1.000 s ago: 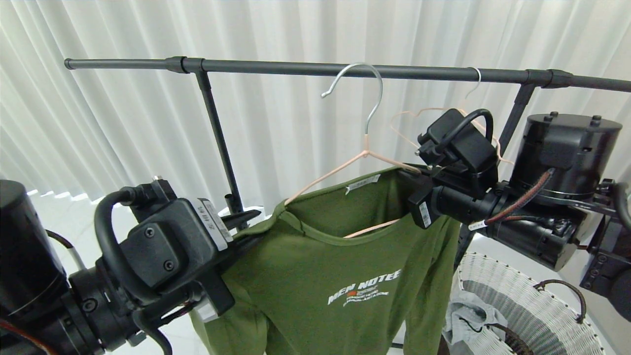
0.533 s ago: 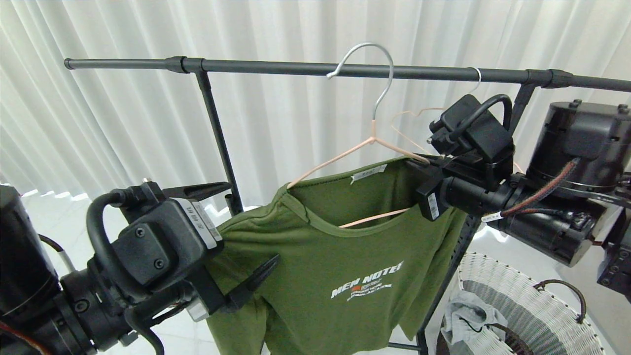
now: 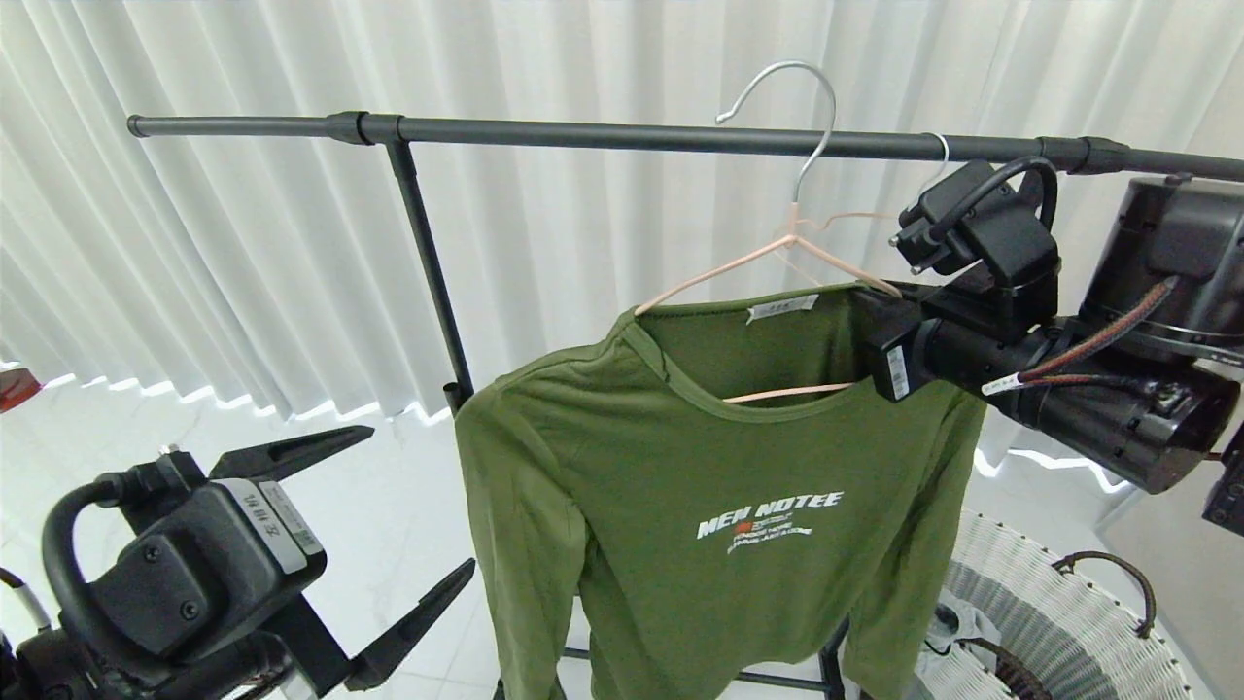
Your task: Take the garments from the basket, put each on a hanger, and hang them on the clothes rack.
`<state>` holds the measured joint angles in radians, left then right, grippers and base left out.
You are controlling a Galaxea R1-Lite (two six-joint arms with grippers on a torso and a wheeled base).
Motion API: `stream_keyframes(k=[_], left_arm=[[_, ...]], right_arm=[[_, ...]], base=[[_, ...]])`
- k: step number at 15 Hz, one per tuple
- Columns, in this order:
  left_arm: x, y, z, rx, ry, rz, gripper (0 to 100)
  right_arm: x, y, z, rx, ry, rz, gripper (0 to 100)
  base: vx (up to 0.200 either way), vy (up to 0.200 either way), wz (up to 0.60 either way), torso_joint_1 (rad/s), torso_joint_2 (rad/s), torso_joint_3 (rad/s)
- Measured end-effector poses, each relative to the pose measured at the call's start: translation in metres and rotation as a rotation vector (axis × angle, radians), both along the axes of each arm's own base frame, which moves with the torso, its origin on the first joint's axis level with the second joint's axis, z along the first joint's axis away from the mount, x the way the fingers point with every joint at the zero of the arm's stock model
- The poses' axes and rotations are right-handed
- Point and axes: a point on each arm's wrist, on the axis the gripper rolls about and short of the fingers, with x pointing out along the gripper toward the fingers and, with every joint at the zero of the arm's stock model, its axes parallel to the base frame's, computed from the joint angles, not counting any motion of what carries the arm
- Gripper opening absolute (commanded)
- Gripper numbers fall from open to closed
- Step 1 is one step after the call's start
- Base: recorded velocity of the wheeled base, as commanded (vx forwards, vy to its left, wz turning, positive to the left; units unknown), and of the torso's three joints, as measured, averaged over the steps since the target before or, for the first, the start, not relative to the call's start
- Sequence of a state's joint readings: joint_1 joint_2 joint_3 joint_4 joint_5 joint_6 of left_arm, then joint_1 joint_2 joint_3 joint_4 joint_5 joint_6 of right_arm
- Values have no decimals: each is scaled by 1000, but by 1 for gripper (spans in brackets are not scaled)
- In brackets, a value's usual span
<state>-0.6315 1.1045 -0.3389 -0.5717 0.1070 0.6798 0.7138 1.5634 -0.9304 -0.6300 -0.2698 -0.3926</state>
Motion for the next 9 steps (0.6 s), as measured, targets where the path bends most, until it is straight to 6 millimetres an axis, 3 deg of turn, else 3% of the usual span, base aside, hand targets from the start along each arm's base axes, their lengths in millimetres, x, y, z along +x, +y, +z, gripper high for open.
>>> stream_keyframes(k=[4, 9], left_arm=[[10, 7, -11, -98, 115, 111, 100], [32, -1, -12, -192, 211, 167, 100]], right_arm=[[-4, -3, 8, 8, -1, 6, 0], [-20, 4, 17, 34, -22, 64, 0]], base=[[0, 0, 0, 0, 0, 0], [0, 0, 0, 0, 0, 0]])
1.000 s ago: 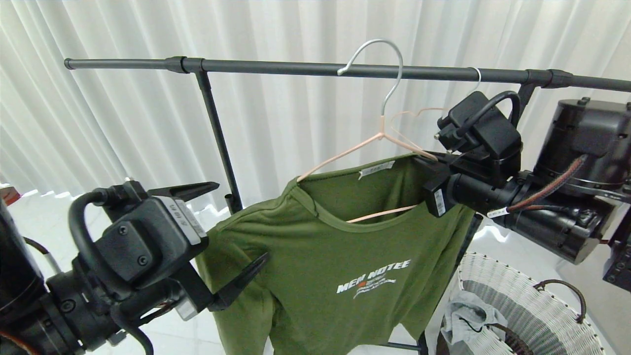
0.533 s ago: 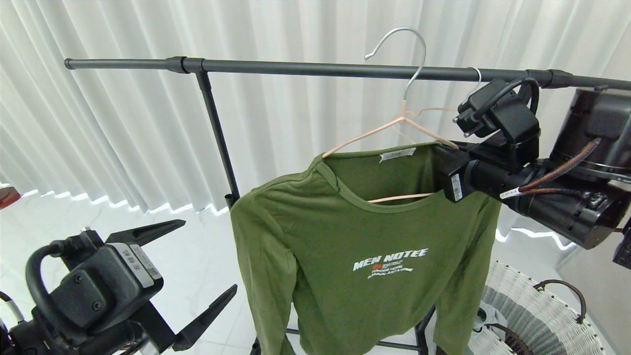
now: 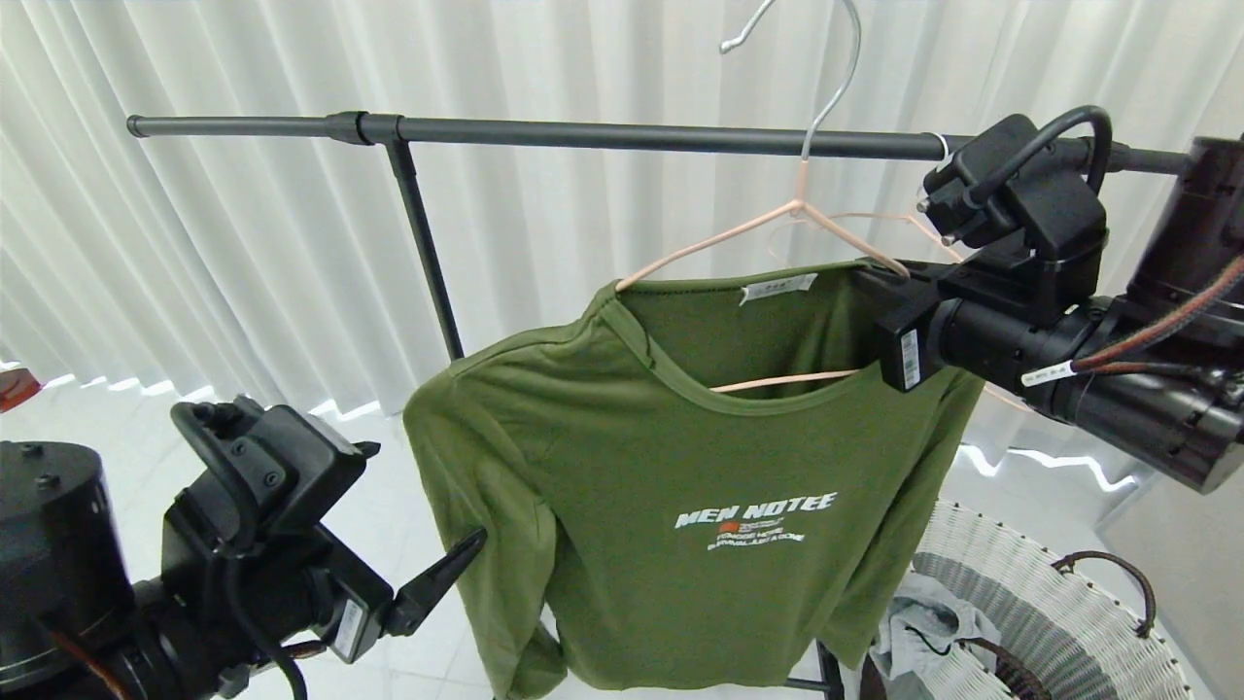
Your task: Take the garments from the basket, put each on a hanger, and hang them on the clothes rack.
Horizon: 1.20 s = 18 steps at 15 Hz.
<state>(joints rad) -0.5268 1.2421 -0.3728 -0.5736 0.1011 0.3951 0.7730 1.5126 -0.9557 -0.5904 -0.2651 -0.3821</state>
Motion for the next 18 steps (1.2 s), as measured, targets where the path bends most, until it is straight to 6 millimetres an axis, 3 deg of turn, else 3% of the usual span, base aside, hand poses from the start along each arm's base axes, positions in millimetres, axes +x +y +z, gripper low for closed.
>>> stream_keyframes(k=[1, 6, 12, 15, 16, 18], left_arm=[[4, -2, 2, -23, 4, 8, 0], [8, -3, -2, -25, 25, 27, 0], [8, 25, -9, 10, 25, 225, 0], [4, 29, -10, 31, 13, 244, 0], [2, 29, -9, 47, 2, 233, 100], [-1, 29, -7, 54, -16, 225, 100]], right_arm=[[-3, 1, 1, 3, -2, 11, 0], [-8, 2, 3, 8, -8, 22, 0], [-2, -11, 4, 2, 1, -67, 0], [-2, -12, 5, 3, 0, -70, 0], [-2, -12, 5, 3, 0, -71, 0], [-1, -12, 5, 3, 0, -74, 0]], base=[[0, 0, 0, 0, 0, 0], [0, 0, 0, 0, 0, 0], [0, 0, 0, 0, 0, 0], [0, 0, 0, 0, 0, 0], [0, 0, 0, 0, 0, 0], [0, 0, 0, 0, 0, 0]])
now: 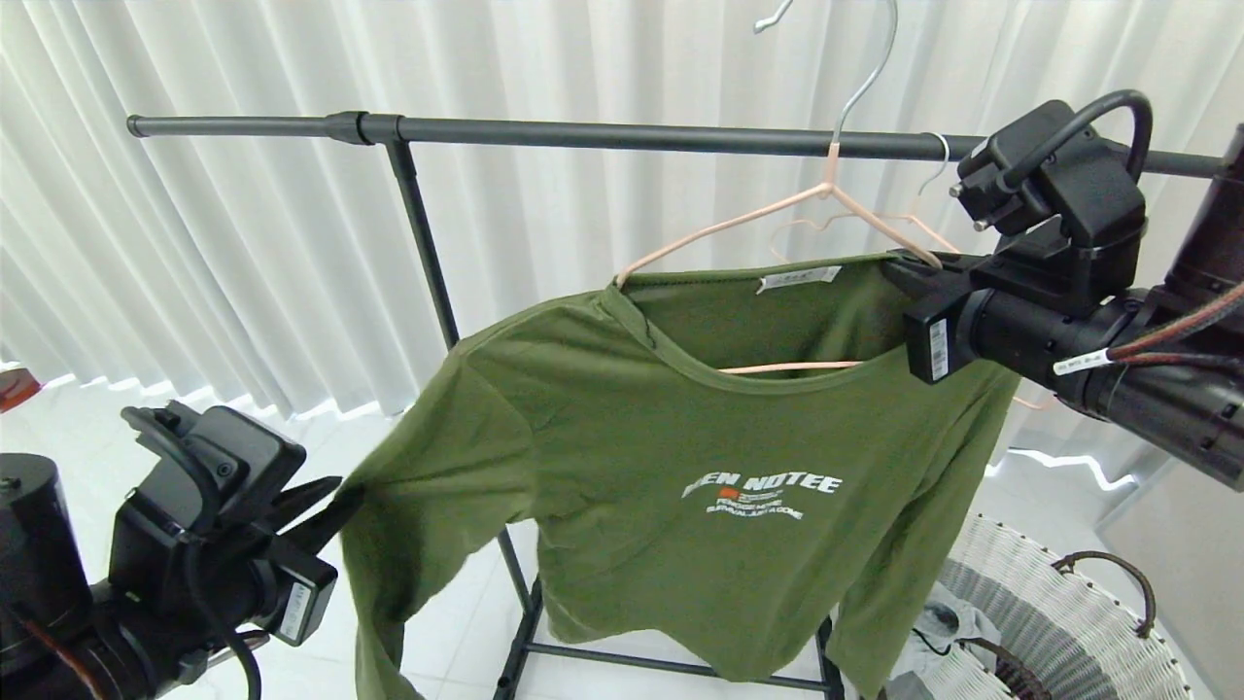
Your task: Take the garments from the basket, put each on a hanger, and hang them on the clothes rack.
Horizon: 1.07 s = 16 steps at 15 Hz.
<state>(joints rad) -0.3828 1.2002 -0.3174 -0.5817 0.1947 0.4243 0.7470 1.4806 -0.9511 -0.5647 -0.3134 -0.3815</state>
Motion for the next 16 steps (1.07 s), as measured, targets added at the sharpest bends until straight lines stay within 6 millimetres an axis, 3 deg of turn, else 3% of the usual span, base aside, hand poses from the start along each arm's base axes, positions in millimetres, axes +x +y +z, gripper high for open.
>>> stream_keyframes(k=[3, 9, 16], left_arm=[[-5, 2, 5, -7, -30, -2, 100], [-32, 14, 3, 116, -109, -28, 100], [-36, 16, 4, 115, -128, -11, 100]], right_arm=[[0, -1, -6, -37, 40, -45, 0], [18, -21, -12, -76, 79, -389, 0], [32, -43, -13, -74, 84, -519, 0]], base=[[0, 0, 0, 0, 0, 0], [0, 0, 0, 0, 0, 0], [0, 171, 0, 4, 4, 1]])
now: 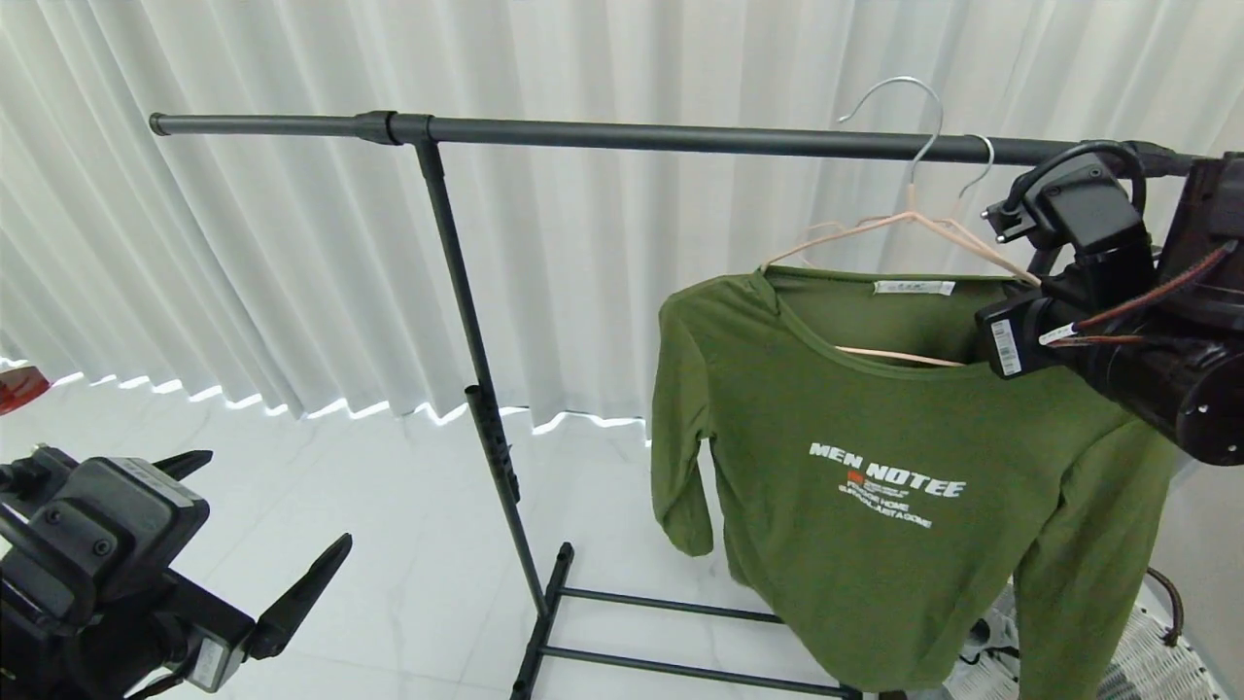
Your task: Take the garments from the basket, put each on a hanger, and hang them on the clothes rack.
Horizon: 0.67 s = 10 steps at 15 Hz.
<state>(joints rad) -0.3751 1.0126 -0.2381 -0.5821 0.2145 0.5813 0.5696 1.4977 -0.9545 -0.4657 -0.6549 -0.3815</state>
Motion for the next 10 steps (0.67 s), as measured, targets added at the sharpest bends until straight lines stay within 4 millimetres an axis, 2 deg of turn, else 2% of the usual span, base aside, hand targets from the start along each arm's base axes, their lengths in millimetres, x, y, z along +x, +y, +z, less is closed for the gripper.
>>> stream_keyframes(k=[7, 10], left_arm=[[1, -1, 2, -2, -6, -8, 100], [1, -1, 2, -1, -6, -7, 100]], right_arm=[[16, -25, 2, 12, -11, -165, 0], [26, -26, 6, 42, -30, -218, 0]], base=[[0, 0, 0, 0, 0, 0], [200, 0, 0, -6, 1, 4]])
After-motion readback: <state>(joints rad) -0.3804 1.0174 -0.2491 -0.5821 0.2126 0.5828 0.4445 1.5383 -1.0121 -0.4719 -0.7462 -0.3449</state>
